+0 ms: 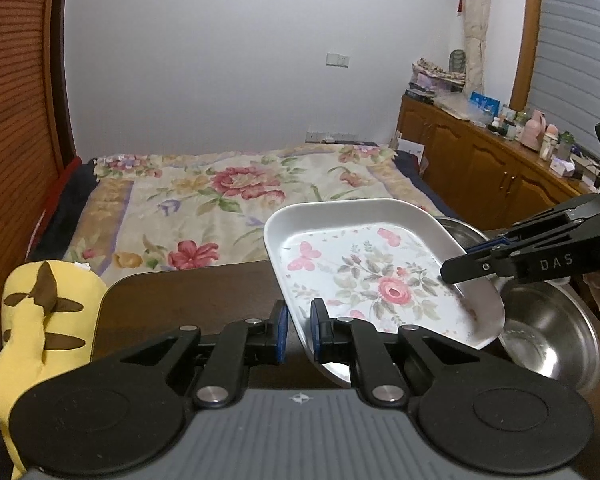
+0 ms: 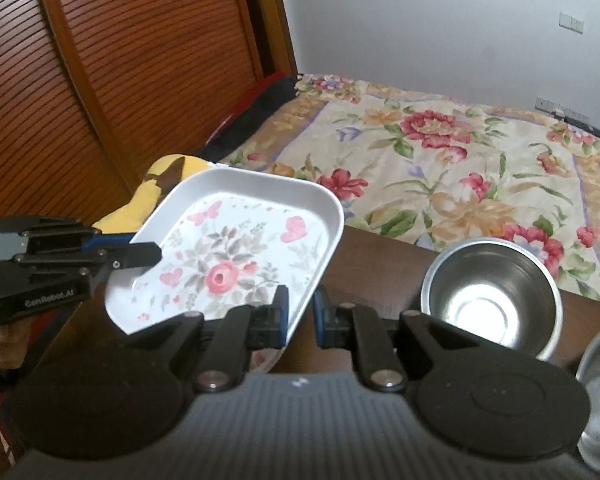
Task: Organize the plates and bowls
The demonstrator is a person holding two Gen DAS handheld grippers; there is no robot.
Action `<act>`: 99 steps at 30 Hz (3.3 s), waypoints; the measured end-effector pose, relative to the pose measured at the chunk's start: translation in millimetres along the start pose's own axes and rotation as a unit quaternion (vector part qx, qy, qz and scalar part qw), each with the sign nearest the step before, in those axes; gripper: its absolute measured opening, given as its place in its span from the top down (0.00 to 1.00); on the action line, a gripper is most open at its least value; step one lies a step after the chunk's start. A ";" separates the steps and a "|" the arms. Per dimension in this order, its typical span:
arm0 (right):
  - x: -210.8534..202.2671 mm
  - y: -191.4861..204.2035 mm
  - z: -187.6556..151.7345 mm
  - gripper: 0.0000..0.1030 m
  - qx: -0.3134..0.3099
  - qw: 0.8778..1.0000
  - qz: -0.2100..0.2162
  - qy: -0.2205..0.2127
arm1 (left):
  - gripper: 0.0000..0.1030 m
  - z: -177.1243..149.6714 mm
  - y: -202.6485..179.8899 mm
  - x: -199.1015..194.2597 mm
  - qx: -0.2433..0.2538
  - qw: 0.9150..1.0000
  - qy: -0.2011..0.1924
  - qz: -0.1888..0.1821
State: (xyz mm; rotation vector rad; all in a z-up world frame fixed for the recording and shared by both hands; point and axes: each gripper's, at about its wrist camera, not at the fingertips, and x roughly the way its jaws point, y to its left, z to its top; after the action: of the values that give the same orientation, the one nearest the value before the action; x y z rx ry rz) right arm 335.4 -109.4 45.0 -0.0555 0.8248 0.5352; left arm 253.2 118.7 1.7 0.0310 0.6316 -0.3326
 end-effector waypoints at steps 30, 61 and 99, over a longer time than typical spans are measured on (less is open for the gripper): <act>-62.3 20.8 -77.4 0.86 -0.010 0.999 0.005 -0.033 | 0.88 -49.0 -51.7 -73.8 0.026 1.000 -0.005 -0.006; -53.3 43.1 -126.7 0.86 0.000 0.998 0.051 -0.023 | 0.88 -126.3 -41.4 -97.0 -0.015 0.999 0.029 0.010; -48.2 43.8 -171.1 0.84 0.033 0.991 0.048 -0.117 | 0.87 -153.4 -54.8 -84.0 0.019 0.997 0.013 0.079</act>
State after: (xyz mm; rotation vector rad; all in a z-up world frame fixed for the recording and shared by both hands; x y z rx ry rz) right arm 170.9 -135.1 -31.1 0.1066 0.6162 0.5932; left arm 84.4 111.5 -69.3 0.1219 0.6450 -0.1919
